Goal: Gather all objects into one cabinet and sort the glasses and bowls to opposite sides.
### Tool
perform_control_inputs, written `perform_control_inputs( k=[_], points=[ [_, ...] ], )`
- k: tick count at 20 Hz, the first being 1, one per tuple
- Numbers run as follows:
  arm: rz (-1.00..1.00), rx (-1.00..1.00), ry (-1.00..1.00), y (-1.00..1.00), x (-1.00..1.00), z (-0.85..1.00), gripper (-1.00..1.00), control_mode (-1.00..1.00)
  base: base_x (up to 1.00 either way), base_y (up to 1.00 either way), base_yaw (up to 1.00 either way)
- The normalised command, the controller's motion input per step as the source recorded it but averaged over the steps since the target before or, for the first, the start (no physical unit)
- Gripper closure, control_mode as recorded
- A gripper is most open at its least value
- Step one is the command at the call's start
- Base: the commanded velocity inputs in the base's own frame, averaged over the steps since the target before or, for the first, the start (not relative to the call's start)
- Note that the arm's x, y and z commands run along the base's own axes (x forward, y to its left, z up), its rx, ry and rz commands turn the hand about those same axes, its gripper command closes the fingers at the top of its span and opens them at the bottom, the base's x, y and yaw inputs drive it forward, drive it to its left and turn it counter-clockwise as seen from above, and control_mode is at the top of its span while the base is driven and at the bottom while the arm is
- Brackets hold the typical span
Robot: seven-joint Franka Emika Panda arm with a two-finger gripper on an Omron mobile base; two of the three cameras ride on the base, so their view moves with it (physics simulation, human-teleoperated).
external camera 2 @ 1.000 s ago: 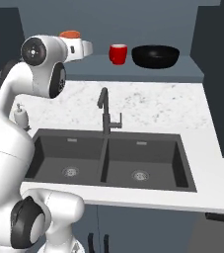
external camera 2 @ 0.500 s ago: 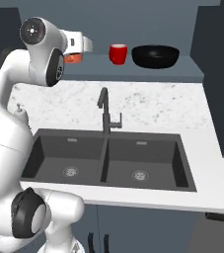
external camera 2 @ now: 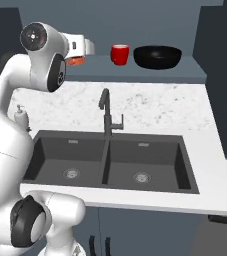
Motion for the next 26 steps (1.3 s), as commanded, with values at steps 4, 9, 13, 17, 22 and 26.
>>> perform_control_inputs(
  k=[4,9,13,17,22,26],
  points=[
    [0.0,-0.07,-0.19,-0.12,0.25,-0.61,1.0,-1.0,0.0,0.0,0.0],
    [0.0,-0.01,-0.03,-0.13,0.53,-0.2,1.0,-1.0,0.0,0.0,0.0],
    [0.0,0.01,0.2,0.0,0.71,0.53,1.0,-1.0,0.0,0.0,0.0],
    [0.0,0.01,0.35,0.01,0.43,0.89,1.0,-1.0,0.0,0.0,0.0],
    [0.0,0.0,0.22,0.0,0.12,0.4,1.0,-1.0,0.0,0.0,0.0],
    [0.02,-0.03,-0.14,0.0,-0.02,-0.48,1.0,-1.0,0.0,0.0,0.0]
  ],
)
